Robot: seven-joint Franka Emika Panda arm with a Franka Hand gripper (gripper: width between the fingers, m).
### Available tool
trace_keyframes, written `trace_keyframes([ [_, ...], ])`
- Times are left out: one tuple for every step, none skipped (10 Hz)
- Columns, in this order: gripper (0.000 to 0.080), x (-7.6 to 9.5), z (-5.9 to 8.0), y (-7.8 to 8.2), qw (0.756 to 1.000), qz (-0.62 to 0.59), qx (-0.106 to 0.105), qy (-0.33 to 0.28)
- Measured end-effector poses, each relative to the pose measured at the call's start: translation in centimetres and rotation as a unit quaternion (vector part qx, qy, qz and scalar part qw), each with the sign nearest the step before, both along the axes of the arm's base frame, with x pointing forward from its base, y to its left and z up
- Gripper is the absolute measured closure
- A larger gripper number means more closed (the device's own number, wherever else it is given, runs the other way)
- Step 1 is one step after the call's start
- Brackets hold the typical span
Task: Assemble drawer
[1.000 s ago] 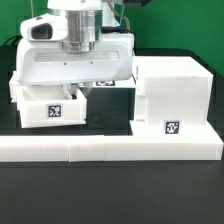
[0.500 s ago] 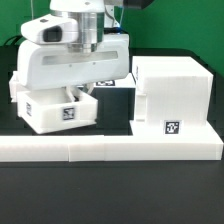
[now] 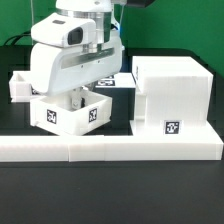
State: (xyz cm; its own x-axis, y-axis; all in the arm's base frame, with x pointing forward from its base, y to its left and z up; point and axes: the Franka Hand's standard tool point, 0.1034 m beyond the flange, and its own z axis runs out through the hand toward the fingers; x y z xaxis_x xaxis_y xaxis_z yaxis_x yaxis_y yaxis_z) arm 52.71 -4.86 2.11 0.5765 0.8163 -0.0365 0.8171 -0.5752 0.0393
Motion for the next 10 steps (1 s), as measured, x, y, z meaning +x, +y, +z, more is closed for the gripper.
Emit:
trace_keyframes([
  [0.0757, -0.02, -0.01, -0.15, 0.999, 0.038, -0.003, 0.002],
  [0.0757, -0.02, -0.01, -0.2, 0.998, 0.068, -0.005, 0.005],
  [0.0757, 0.15, 0.05, 0.16, 0.994, 0.108, -0.011, 0.008],
  [0.0757, 0.44, 0.22, 0.45, 0.987, 0.158, -0.017, 0.015],
  [0.0757, 0.63, 0.28, 0.37, 0.981, 0.189, -0.017, 0.035],
  [0.0757, 0.81, 0.36, 0.14, 0.973, 0.226, -0.02, 0.042],
  [0.0757, 0.65, 0.28, -0.08, 0.965, 0.258, -0.022, 0.046],
  [0.0757, 0.6, 0.25, -0.24, 0.958, 0.283, -0.024, 0.049],
  [0.0757, 0.58, 0.25, -0.29, 0.955, 0.29, -0.024, 0.05],
  [0.0757, 0.61, 0.26, -0.09, 0.955, 0.29, -0.023, 0.052],
])
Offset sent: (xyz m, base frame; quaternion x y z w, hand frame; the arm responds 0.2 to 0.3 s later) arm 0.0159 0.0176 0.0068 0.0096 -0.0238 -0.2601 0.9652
